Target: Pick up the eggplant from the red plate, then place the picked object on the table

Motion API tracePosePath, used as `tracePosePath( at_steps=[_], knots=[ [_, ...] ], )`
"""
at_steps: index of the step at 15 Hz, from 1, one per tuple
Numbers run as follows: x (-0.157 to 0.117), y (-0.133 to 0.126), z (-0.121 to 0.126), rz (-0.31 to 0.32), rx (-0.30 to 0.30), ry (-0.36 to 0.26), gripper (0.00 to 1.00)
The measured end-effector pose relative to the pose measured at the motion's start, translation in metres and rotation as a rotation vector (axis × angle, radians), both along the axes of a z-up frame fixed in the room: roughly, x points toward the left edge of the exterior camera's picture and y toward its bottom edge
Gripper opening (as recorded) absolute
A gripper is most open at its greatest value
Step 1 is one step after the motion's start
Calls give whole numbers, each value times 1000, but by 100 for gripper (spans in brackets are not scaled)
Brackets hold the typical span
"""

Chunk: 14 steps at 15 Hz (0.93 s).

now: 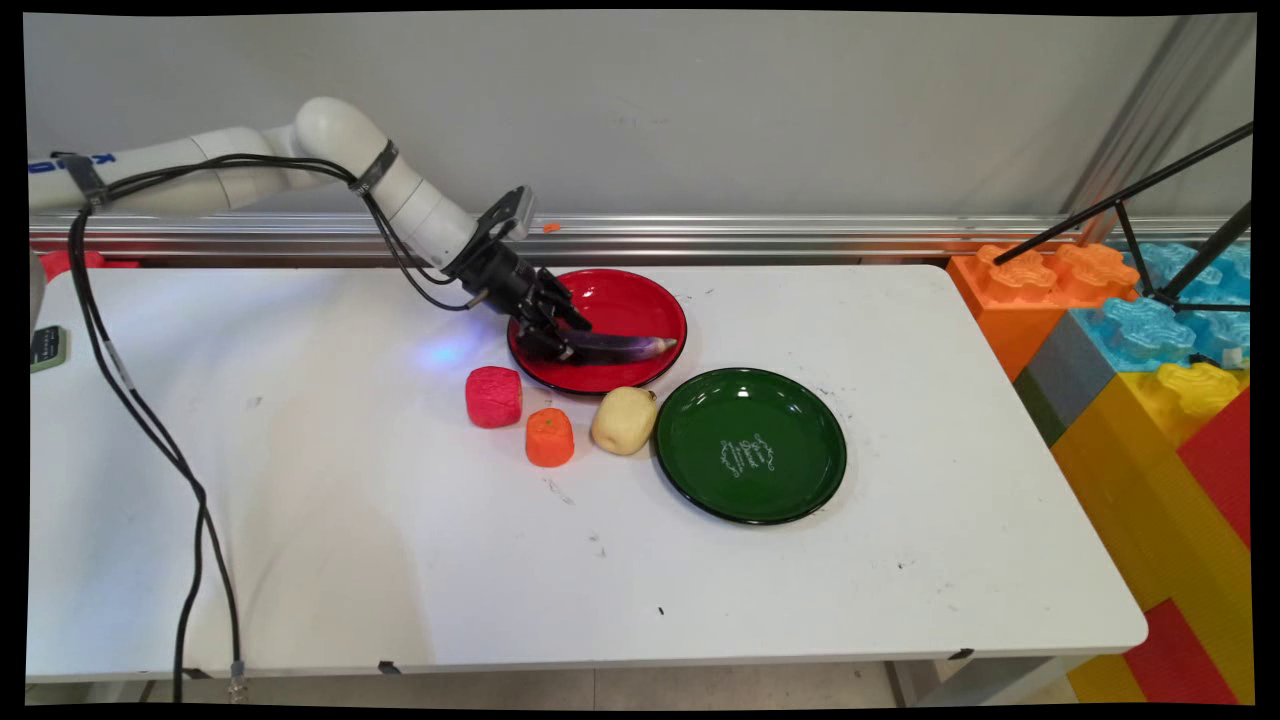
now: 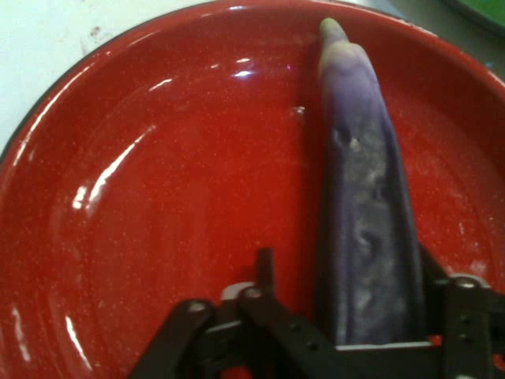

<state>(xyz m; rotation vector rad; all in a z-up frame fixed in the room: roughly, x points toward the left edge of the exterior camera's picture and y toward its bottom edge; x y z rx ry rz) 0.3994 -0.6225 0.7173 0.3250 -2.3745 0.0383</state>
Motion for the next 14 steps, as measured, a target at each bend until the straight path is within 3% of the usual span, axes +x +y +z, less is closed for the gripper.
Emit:
tracePosePath(
  at_steps=[8,14],
  knots=[
    [-3,-2,3,-8,-4,13,0],
    [-2,5,24,-14,-1,69,0]
  ],
)
